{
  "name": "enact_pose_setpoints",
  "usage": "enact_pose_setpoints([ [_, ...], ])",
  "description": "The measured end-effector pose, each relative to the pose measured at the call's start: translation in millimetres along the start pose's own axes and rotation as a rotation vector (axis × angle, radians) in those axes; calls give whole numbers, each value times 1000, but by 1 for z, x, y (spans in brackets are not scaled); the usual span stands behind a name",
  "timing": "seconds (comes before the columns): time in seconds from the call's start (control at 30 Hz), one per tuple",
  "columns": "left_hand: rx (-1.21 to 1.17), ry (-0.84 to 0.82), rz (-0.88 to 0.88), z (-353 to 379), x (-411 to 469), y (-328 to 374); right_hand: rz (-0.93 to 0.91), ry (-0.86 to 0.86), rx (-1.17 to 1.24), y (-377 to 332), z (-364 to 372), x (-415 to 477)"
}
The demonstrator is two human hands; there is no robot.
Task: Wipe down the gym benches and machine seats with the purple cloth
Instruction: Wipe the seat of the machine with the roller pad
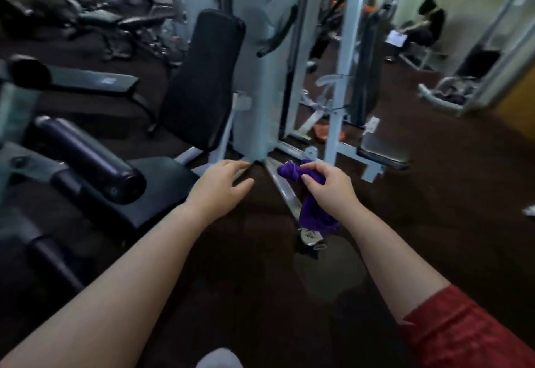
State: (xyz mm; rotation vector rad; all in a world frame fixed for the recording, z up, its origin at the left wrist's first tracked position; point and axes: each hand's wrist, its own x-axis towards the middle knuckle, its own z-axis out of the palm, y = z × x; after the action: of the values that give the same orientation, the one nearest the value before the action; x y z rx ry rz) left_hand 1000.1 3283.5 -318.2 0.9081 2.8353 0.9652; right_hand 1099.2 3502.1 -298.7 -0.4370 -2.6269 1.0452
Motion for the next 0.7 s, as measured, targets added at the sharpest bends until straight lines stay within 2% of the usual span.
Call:
enact_pose_setpoints([
  [0.37,78,236,-375,-44,5,-94,-262,-338,126,-57,123,126],
  [0.7,69,334,-570,-67,51,-155,-380,-494,138,-103,193,242],
])
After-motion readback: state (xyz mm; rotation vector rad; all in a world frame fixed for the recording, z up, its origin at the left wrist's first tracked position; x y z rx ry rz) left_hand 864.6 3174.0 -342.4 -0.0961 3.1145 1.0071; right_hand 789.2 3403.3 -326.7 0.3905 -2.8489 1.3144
